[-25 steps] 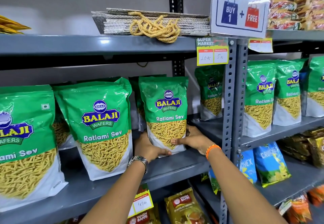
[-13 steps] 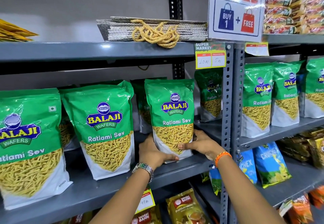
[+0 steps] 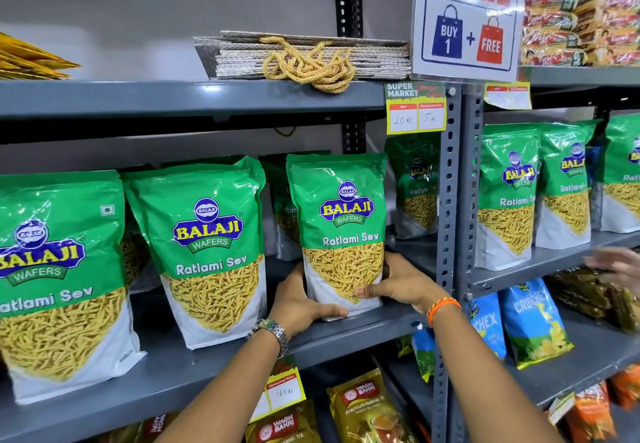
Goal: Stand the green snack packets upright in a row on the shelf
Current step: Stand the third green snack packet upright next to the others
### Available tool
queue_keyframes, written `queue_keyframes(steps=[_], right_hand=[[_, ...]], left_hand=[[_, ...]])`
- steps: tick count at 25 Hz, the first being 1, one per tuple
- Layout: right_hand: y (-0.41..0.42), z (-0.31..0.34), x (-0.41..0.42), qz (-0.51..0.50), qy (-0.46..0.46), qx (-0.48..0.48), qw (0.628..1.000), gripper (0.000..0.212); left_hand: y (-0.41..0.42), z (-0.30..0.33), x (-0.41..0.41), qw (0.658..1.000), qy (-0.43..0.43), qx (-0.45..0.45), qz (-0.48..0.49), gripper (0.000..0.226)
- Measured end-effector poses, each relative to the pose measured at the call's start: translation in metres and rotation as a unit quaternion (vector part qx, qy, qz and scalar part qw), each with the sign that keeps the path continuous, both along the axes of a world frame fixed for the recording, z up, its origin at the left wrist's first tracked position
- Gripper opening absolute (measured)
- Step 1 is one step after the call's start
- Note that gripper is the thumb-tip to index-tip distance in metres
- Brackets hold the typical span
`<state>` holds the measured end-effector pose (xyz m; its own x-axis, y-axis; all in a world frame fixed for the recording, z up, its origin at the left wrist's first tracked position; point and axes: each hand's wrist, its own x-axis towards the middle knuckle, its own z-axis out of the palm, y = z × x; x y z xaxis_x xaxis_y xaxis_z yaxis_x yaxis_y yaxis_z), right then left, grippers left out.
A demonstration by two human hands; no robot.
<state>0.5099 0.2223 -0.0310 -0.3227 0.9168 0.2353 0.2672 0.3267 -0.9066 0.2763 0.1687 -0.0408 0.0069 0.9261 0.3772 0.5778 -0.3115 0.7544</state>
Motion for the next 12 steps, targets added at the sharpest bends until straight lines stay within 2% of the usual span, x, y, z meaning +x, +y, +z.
queue_keyframes(steps=[4,12], right_hand=[[-0.0009,0.0069,0.0025,0.008,-0.018,0.006,1.000,0.073],[-0.0009,-0.0001,0.0005,0.002,0.004,-0.006,1.000,0.082]], left_hand=[[-0.0001,-0.0036,-0.0014,1.000,0.004,0.020,-0.011,0.101],[0.0032,-0.0053,-0.0016,1.000,0.004,0.019,-0.023,0.108]])
